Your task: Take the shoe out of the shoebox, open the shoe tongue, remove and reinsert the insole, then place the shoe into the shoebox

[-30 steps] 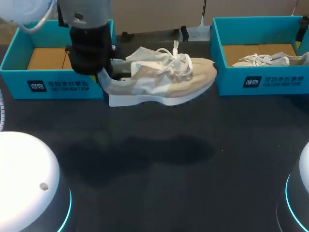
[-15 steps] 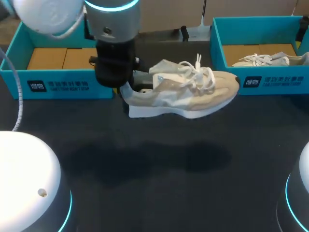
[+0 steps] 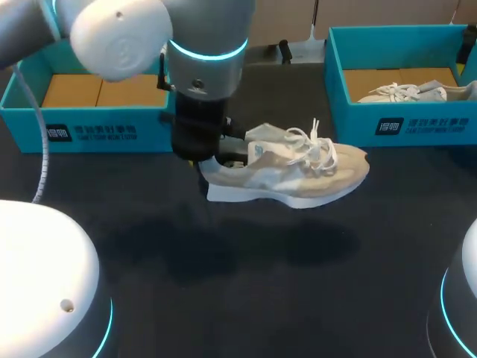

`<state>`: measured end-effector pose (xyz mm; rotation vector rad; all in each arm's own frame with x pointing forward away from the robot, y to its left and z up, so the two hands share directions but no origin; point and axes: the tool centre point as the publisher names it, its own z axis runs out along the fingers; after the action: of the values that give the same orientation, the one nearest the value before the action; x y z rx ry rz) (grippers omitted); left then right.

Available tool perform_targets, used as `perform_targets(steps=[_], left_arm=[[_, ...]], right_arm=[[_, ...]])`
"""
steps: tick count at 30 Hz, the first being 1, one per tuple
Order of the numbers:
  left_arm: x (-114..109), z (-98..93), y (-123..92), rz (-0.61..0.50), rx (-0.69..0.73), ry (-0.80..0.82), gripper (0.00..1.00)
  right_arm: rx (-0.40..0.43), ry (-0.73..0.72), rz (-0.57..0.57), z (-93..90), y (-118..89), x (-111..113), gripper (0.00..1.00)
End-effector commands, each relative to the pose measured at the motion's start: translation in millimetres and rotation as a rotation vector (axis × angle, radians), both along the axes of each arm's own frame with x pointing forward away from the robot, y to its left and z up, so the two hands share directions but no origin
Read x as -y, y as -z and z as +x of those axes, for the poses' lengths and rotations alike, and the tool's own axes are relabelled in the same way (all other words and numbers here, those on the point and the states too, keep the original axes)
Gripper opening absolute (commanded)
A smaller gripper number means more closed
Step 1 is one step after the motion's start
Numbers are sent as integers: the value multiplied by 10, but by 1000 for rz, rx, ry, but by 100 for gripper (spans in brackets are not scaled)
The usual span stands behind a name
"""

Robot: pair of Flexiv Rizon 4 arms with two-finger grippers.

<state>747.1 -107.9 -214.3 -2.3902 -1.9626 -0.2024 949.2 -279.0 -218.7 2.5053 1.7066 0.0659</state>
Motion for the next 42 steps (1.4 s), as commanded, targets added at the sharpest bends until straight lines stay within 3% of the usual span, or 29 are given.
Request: perform_targets(steps=[1,16,31,42], left_arm=[[29,94,261,15,-11,-16,0],[-32,30,944,47,6,-4,0],[91,-128,1366,70,0,8,0],[81,-95,1620,101,4,-65,0]], right_arm=[[1,0,0,-2,3,-3,100],[1,0,0,-2,3,-3,100],[1,0,0,-2,3,-3,100],[1,0,0,-2,3,-3,100]])
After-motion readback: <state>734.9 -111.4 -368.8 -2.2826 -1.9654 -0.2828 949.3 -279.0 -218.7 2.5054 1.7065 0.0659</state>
